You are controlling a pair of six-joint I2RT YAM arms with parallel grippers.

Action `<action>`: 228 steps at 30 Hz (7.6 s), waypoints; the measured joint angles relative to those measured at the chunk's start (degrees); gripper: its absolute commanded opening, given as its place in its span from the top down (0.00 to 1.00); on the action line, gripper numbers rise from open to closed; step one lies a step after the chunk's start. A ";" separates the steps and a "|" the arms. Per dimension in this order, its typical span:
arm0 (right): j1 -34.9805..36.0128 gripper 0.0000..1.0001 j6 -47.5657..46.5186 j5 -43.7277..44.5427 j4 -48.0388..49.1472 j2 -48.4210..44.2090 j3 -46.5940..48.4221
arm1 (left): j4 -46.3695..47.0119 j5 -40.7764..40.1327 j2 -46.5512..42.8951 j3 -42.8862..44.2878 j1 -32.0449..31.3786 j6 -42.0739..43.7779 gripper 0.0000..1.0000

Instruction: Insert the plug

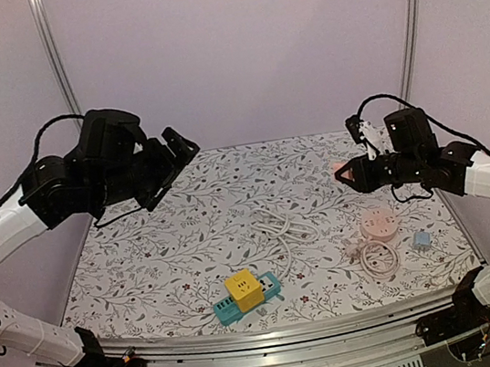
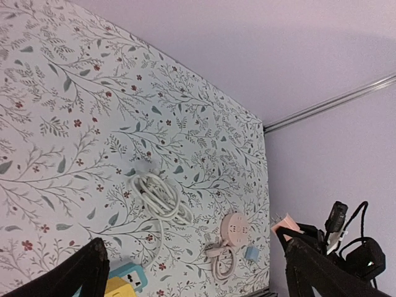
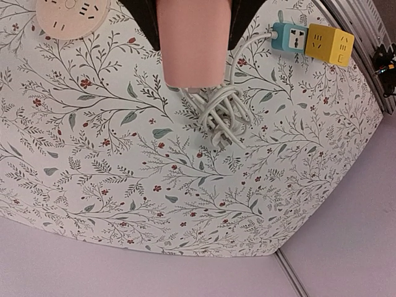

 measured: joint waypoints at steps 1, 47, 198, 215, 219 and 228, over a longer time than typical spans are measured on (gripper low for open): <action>0.00 1.00 -0.11 -0.07 -0.09 -0.24 -0.15 | -1.66 -1.55 -1.46 -0.04 0.00 2.32 0.00; 0.00 1.00 -10.43 -16.06 -9.49 -3.15 -1.36 | -20.02 24.63 1.75 -4.70 1.60 88.04 0.02; 36.98 1.00 -16.00 0.28 -46.86 47.91 40.17 | 0.33 6.19 -24.85 -23.93 -4.55 69.66 0.00; 37.18 1.00 -14.47 5.31 -47.28 50.12 43.34 | 0.02 6.27 -24.20 -23.93 -3.80 69.94 0.01; 37.20 1.00 -15.56 5.29 -47.10 50.12 43.58 | -0.17 6.25 -24.15 -23.93 -3.56 69.96 0.01; 37.53 1.00 -16.17 4.07 -46.93 50.12 42.97 | -0.55 6.27 -23.76 -23.93 -2.86 69.96 0.01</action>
